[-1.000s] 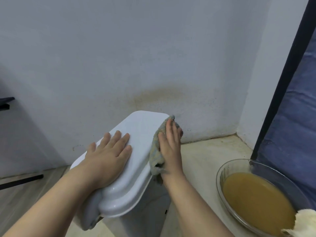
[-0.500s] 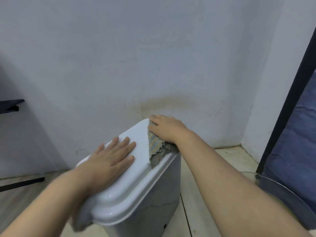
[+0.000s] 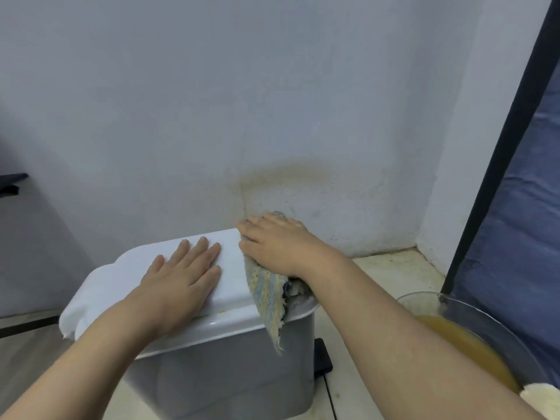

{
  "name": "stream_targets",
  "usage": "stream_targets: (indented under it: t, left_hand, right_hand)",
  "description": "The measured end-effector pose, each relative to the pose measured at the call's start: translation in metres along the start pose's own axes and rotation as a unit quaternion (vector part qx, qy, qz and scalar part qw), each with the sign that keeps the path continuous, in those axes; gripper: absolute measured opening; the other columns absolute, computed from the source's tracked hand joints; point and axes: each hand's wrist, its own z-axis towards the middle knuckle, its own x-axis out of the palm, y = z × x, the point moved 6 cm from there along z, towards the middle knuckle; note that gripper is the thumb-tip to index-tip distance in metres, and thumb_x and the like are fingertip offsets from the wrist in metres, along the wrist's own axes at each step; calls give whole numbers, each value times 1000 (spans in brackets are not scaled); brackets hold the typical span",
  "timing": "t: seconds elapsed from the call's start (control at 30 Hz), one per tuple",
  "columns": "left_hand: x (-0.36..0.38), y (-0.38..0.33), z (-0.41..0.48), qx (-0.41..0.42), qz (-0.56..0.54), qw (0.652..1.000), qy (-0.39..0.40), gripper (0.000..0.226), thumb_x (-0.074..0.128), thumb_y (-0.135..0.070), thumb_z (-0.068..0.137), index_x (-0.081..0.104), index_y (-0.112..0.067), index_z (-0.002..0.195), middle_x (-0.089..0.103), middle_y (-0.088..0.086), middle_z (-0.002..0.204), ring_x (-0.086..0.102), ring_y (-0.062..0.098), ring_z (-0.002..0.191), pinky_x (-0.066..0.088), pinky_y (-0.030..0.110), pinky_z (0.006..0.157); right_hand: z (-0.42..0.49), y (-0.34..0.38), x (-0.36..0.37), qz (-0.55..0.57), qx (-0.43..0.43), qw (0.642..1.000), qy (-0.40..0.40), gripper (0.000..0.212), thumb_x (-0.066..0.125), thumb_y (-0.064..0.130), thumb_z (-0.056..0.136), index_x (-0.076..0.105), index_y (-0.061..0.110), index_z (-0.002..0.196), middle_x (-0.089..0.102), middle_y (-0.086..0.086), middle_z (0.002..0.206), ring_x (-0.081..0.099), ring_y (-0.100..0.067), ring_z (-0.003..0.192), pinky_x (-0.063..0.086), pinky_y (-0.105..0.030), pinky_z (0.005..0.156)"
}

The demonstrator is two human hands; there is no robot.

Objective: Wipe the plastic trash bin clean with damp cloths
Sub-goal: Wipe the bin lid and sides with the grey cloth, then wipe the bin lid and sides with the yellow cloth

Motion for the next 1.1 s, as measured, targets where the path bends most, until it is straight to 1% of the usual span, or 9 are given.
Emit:
stream_targets:
  t: [0.07, 0.17, 0.3, 0.43, 0.53, 0.7, 0.83, 1.0, 1.1]
  left_hand:
    - [-9, 0, 4, -12, -68, 997, -36, 50, 21, -43, 99, 17, -34, 148, 8, -12, 158, 5, 11, 145, 4, 37, 119]
    - [-30, -9, 16, -51, -172, 978, -107, 34, 34, -52, 91, 54, -31, 109, 47, -2, 128, 43, 21, 121, 32, 45, 106]
    - [-41, -41, 37, -51, -141, 983, -101, 46, 50, -68, 76, 55, -25, 94, 45, 1, 103, 45, 23, 108, 40, 45, 98]
    - [-45, -79, 43, 11, -153, 985, -82, 30, 60, -42, 85, 42, -23, 71, 50, 4, 90, 46, 24, 89, 39, 32, 73]
    - [-55, -119, 43, 60, -268, 957, -92, 21, 59, -34, 88, 45, -22, 80, 51, -1, 77, 48, 21, 74, 36, 31, 60]
    - [-28, -217, 61, 125, -430, 894, -4, 9, 57, -29, 91, 50, -24, 87, 61, 12, 99, 61, 31, 94, 52, 47, 85]
    - [52, -286, 70, 100, -480, 864, 120, 12, 58, -23, 92, 53, -14, 98, 61, 15, 103, 64, 30, 92, 56, 42, 80]
    - [144, -334, 78, 55, -474, 847, 234, 10, 59, -21, 91, 54, -13, 92, 62, 9, 93, 62, 22, 82, 56, 37, 78]
    - [176, -354, 88, 18, -494, 841, 221, 21, 60, -21, 90, 52, -10, 107, 61, 11, 101, 61, 25, 90, 55, 40, 84]
  right_hand:
    - [10, 0, -4, 59, 10, 998, 12, 52, 23, 42, 100, 10, 31, 150, 9, 6, 159, 7, -19, 146, 8, -44, 115]
    - [1, -29, -29, 245, 87, 964, -57, 52, 44, 43, 95, 32, 29, 143, 35, -1, 150, 37, -23, 133, 32, -39, 106]
    - [-26, -60, -26, 325, 180, 928, -5, 54, 72, 52, 74, 52, 18, 111, 53, 5, 103, 52, -14, 94, 46, -31, 78]
    - [-39, -61, -18, 385, 165, 908, -17, 29, 66, 29, 87, 49, 16, 106, 53, -3, 102, 54, -16, 85, 45, -26, 62]
    - [-65, -86, -46, 437, 150, 886, -39, 14, 57, 20, 93, 50, 16, 104, 58, -5, 99, 59, -18, 84, 51, -27, 57]
    - [-143, -170, -78, 444, 164, 881, -22, 15, 51, 6, 94, 54, 20, 97, 60, -5, 99, 60, -18, 87, 55, -29, 64]
    - [-202, -240, -34, 439, 259, 860, 13, 14, 53, 3, 92, 57, 17, 92, 59, 0, 82, 57, -16, 78, 50, -32, 71]
    - [-248, -302, 37, 448, 366, 813, 61, 11, 55, 4, 91, 57, 14, 94, 60, -6, 92, 56, -18, 86, 51, -28, 69]
    - [-259, -326, 61, 464, 409, 785, 22, 13, 54, 4, 91, 56, 15, 96, 57, -7, 94, 54, -18, 85, 50, -28, 68]
